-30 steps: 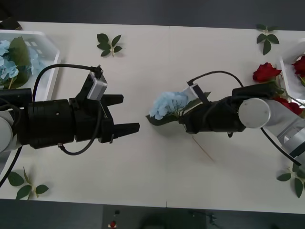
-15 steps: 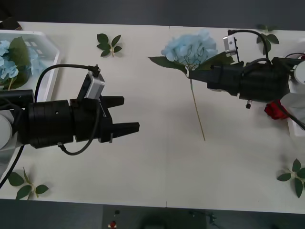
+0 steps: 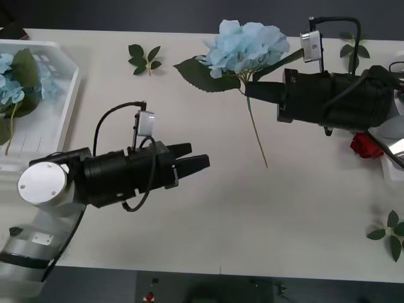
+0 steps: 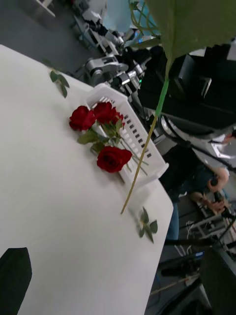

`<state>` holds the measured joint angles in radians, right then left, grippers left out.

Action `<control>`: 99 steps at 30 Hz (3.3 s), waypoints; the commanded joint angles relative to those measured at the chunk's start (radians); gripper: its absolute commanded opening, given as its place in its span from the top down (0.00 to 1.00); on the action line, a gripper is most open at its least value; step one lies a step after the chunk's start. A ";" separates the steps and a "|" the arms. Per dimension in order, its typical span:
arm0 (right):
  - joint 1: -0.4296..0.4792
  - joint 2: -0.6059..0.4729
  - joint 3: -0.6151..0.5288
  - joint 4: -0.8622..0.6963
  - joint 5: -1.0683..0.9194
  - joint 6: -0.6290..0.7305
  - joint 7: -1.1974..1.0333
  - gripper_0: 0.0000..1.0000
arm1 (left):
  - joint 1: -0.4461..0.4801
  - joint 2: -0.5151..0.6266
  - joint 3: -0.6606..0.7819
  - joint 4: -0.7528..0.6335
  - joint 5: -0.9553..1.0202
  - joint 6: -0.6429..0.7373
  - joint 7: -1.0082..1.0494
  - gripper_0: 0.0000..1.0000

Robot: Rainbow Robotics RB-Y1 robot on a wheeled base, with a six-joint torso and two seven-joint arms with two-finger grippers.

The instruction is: Put the red flowers into the right box and the blue flowers into the left box

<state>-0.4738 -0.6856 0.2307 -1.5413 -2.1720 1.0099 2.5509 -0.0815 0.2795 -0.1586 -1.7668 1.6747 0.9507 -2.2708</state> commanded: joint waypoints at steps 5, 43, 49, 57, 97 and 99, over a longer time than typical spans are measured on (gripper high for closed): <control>-0.002 0.066 -0.021 -0.029 -0.009 0.030 0.034 1.00 | -0.063 -0.066 -0.130 -0.020 -0.115 -0.162 -0.088 0.00; -0.003 0.124 -0.021 -0.043 -0.042 0.079 -0.026 1.00 | -0.096 -0.094 -0.272 -0.020 -0.233 -0.362 -0.309 1.00; -0.003 0.124 -0.021 -0.043 -0.042 0.084 -0.037 0.00 | -0.093 -0.034 -0.251 -0.020 -0.073 -0.360 -0.294 1.00; -0.003 0.124 -0.021 -0.043 -0.051 0.082 -0.041 0.00 | -0.093 0.079 -0.061 -0.051 0.059 -0.193 -0.159 1.00; -0.002 -0.387 -0.025 -0.069 0.126 0.042 -0.503 0.00 | -0.029 0.586 0.890 0.116 -0.581 0.283 0.517 0.31; 0.006 -0.460 -0.024 -0.106 0.093 0.073 -0.503 0.00 | -0.027 0.586 0.870 0.116 -0.583 0.257 0.510 0.00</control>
<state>-0.4731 -1.0597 0.2135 -1.5745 -2.0406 1.0638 2.0541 -0.1304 0.8403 0.7047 -1.6221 1.0934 1.2378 -1.7343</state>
